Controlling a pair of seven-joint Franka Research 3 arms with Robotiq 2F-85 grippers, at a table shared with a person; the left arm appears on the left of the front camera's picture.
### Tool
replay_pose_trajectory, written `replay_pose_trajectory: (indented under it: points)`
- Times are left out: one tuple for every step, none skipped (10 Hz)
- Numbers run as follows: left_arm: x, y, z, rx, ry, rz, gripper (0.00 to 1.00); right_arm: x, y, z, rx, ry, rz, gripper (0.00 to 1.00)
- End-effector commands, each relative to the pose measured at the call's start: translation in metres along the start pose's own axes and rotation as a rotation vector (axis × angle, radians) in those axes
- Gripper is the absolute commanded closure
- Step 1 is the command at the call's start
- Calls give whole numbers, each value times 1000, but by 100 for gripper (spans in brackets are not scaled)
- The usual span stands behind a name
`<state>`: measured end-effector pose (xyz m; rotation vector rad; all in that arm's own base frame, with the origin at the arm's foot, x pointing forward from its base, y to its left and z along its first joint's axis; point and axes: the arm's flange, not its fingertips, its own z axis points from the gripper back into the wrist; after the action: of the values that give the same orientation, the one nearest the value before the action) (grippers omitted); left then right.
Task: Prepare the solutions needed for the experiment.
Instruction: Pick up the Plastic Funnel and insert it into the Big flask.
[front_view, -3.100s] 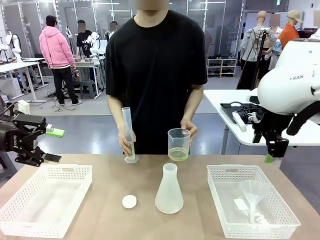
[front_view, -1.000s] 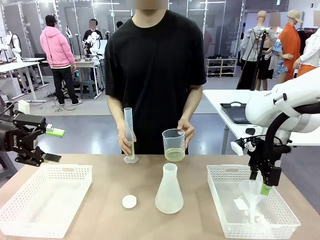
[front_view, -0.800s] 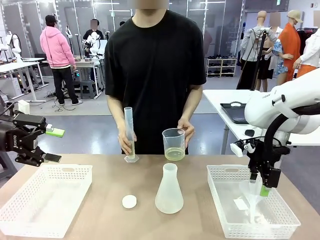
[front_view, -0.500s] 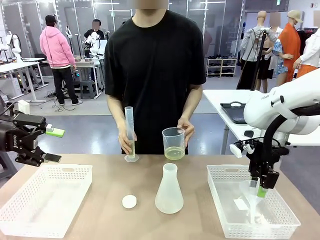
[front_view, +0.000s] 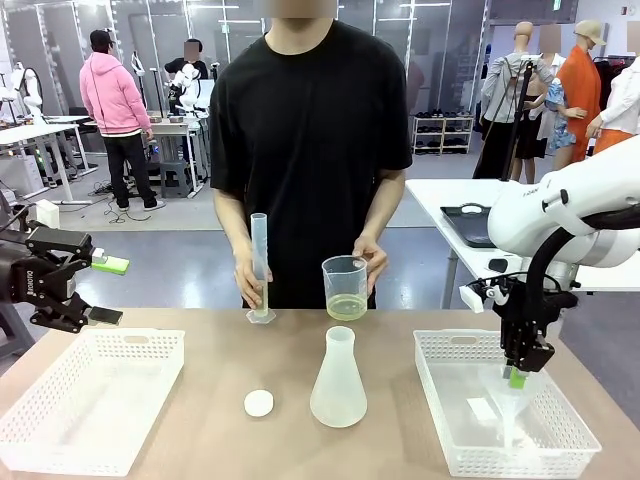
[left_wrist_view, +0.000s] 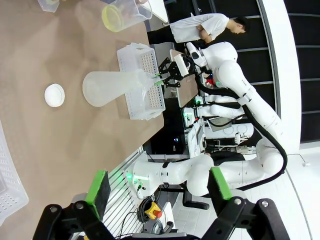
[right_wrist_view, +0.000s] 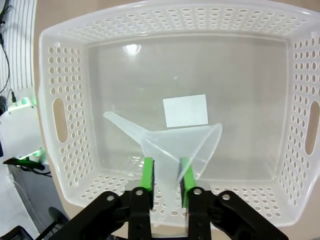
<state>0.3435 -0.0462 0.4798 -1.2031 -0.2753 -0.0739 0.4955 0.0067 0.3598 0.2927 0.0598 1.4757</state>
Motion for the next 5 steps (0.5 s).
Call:
replay_pose_trajectory:
  points:
    - [-1,-2,-1,-25,-7,-14,0,2,-6,3,14,14,-14,100]
    - [-1,-2,-1,-25,-7,-14,0,1,-7,3,18,13,-11,100]
    - [-1,-2,-1,-25,-7,-14,0,1,-7,3,23,8,-8,100]
    - [-1,-2,-1,-25,-7,-14,0,1,-7,4,27,7,-2,100]
    - [-1,-2,-1,-25,-7,-14,0,1,-8,6,28,9,5,100]
